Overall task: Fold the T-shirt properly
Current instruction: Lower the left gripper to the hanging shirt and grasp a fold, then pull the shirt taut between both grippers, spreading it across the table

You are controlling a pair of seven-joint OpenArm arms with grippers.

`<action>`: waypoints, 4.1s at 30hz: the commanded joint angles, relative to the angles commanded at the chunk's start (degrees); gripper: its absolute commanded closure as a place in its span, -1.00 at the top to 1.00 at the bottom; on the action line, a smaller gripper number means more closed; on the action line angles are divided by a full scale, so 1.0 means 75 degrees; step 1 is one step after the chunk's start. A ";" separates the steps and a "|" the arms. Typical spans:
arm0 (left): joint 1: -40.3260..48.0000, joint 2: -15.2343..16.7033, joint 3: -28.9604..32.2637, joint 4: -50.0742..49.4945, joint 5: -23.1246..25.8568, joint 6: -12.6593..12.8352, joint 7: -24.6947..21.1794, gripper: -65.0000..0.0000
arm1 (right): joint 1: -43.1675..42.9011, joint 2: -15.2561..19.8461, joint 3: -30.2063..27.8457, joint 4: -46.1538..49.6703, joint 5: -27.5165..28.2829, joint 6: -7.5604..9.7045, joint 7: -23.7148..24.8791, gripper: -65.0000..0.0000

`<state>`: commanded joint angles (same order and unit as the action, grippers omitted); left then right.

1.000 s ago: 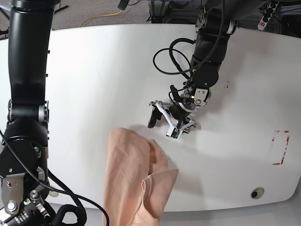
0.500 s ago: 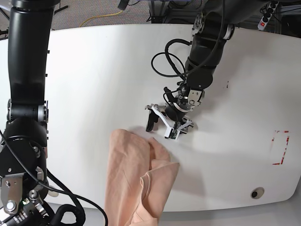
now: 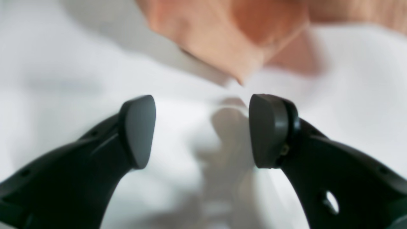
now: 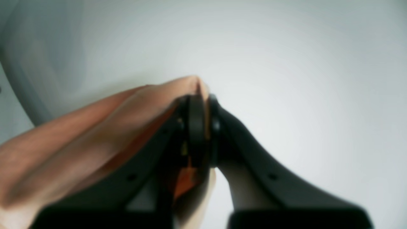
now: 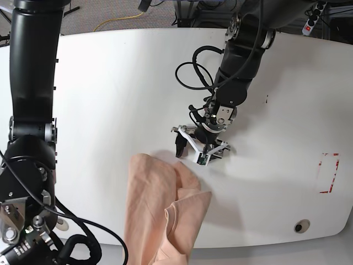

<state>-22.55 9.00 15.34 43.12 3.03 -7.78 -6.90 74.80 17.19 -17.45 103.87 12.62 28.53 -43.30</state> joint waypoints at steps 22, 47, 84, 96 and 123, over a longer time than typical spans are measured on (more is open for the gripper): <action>0.0551 0.0000 0.0012 0.1114 0.0012 0.0023 0.0012 0.29 | 0.0000 -0.0516 -0.0012 0.0961 -0.0070 0.0000 -0.0492 -1.00; 0.1430 -0.0714 -0.0012 0.2251 0.0023 0.0023 0.0059 0.32 | 0.0000 -0.0305 0.0023 0.0445 -0.0082 0.0000 -0.0445 -1.00; 0.0012 -0.0081 0.0023 0.0152 0.0070 0.0035 -0.0012 -0.96 | -0.0227 -0.0281 0.0023 0.0434 -0.0504 0.0000 -0.0445 -1.00; 0.0832 -0.0948 -0.0012 0.2473 0.0012 0.0035 0.0785 -0.98 | -0.0414 -0.0023 0.0692 -0.0059 -0.0504 0.0000 -0.0445 -1.00; 0.1618 -0.2612 -0.3434 0.7713 0.0035 -0.0914 0.3950 -0.98 | 0.0000 -0.0023 0.1207 -0.5111 -0.0516 -0.0070 0.0352 -1.00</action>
<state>-10.42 -10.59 -10.42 100.97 3.30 -14.64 22.73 74.80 17.01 -8.40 65.54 8.75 28.00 -40.66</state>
